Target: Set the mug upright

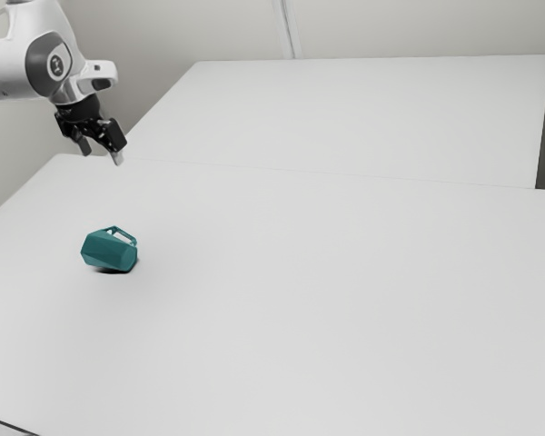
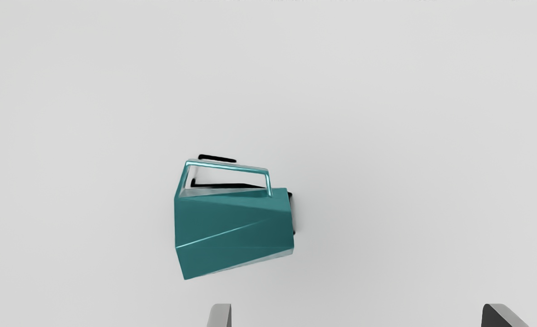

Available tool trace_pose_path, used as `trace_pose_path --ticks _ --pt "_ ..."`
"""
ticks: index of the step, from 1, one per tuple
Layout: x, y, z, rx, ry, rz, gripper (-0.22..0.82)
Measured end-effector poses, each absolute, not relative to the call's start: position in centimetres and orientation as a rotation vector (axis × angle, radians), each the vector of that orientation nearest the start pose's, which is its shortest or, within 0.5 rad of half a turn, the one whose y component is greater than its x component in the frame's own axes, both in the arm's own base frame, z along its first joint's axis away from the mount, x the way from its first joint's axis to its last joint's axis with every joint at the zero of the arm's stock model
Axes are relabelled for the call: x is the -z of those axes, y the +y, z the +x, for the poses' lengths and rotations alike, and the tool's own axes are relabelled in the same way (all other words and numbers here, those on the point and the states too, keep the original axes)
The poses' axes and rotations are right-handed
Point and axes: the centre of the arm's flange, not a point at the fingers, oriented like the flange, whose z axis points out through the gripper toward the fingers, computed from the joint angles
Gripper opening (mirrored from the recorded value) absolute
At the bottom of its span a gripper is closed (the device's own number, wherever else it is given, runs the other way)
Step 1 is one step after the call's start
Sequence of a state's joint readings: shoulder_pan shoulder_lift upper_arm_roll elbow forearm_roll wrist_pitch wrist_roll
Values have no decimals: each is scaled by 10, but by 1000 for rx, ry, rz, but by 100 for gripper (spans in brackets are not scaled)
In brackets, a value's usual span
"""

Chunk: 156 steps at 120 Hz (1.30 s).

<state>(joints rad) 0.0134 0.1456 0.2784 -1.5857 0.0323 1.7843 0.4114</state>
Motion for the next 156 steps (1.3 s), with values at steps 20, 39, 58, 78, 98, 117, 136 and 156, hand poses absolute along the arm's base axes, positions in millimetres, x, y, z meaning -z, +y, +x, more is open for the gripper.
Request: trace_pose_path --ticks 20,39,58,78,98,117,136,156 --pt "-544 225 569 64 58 -3128 60" --pt "-514 299 540 90 -148 -3254 60" --pt "-465 341 522 47 -247 -3342 60" --pt "-410 379 519 14 -301 -3423 60" --pt "-377 397 537 40 -205 -3483 60" --pt "-353 399 539 64 -106 -3560 60" --pt "-335 399 554 134 52 -3614 60" --pt "-314 405 554 231 125 -3700 60"
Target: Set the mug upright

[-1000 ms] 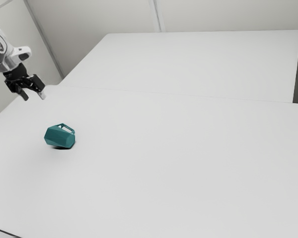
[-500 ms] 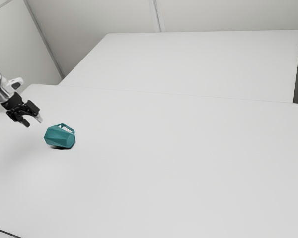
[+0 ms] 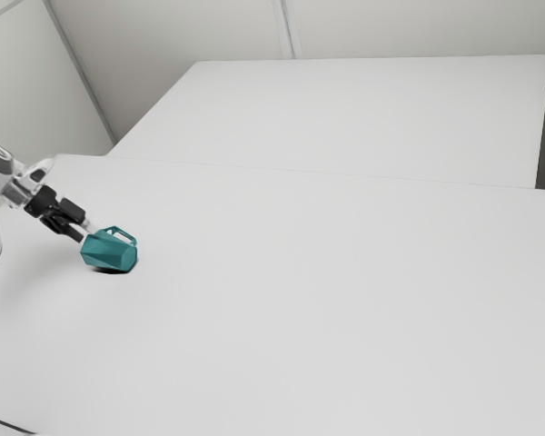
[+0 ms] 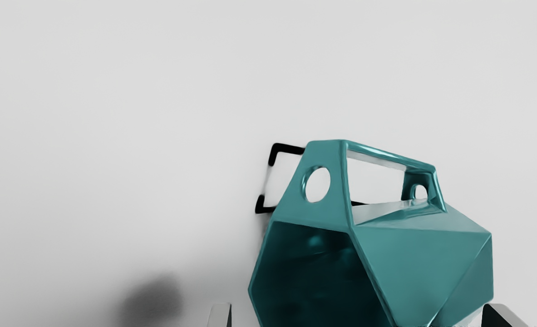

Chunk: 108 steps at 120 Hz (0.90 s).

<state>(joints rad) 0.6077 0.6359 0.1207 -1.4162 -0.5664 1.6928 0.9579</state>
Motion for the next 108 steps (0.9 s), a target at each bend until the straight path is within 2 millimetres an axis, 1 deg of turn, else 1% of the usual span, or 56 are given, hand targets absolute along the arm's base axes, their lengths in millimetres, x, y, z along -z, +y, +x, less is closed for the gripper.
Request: trace_pose_path --ticks 6,17,33,51,87,96,108 --pt "-307 408 551 -172 -90 2536 60" --pt "-300 408 548 -193 -113 2490 60" --pt "-302 406 552 -237 -163 2444 60" --pt "-290 405 549 -259 -183 2387 60" --pt "-279 395 552 -306 -217 2297 57" --pt "-277 394 552 -314 -220 2284 53" --pt "-277 392 553 -328 -225 2270 41"
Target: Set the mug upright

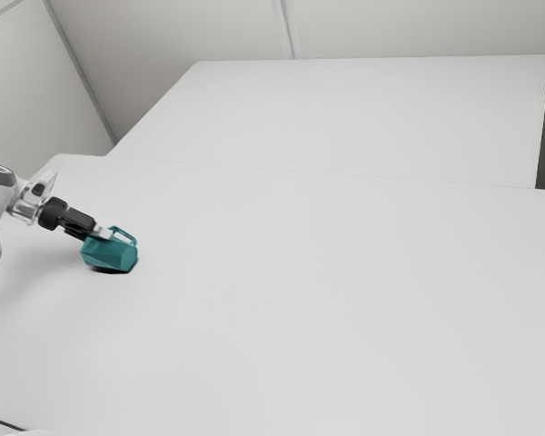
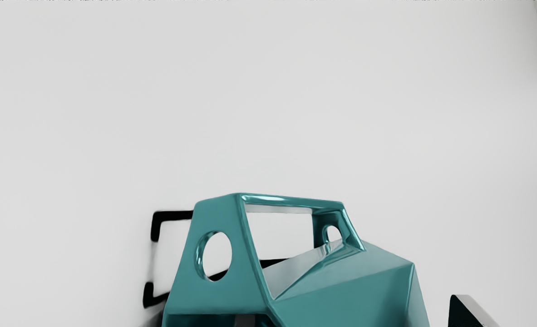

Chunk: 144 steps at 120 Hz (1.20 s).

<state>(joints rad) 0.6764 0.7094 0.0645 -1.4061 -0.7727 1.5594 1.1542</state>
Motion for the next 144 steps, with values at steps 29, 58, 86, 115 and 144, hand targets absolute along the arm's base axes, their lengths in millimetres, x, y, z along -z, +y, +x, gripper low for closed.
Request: trace_pose_path --ticks 29,58,86,115,144 --pt "-281 388 555 -370 -233 2228 16" --pt "-287 380 561 -402 -254 2184 -8" --pt "-290 374 565 -414 -274 2171 -15" --pt "-310 367 569 -425 -311 2178 -17" --pt "-363 327 589 -391 -463 2239 -17"
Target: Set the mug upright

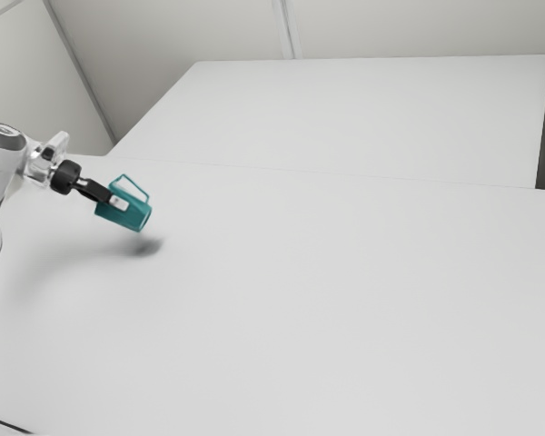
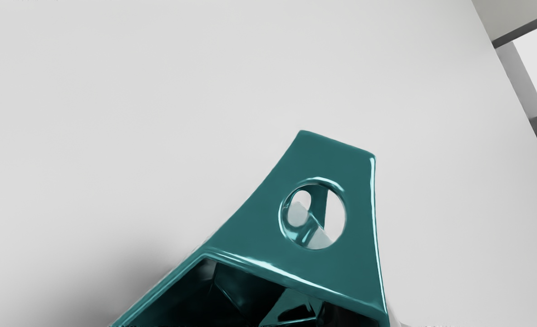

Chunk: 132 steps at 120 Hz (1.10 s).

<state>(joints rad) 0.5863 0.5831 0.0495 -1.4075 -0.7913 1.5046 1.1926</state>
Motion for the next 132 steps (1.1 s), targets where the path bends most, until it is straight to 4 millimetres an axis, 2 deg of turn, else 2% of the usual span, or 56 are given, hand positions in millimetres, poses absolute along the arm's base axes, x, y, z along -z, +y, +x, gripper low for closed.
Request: trace_pose_path --ticks 12,31,42,53,65,92,104,132 --pt "-371 301 602 -312 -551 2282 -18" --pt "-388 238 632 -183 -716 2414 -18" --pt "-399 206 638 -129 -790 2497 -18" --pt "-392 176 638 -76 -835 2560 -18" --pt "-383 135 647 -23 -916 2640 -18" --pt "-365 65 659 42 -1039 2797 -18" --pt "-361 40 663 43 -1076 2859 -18" --pt "-355 6 669 14 -1097 2985 -18"
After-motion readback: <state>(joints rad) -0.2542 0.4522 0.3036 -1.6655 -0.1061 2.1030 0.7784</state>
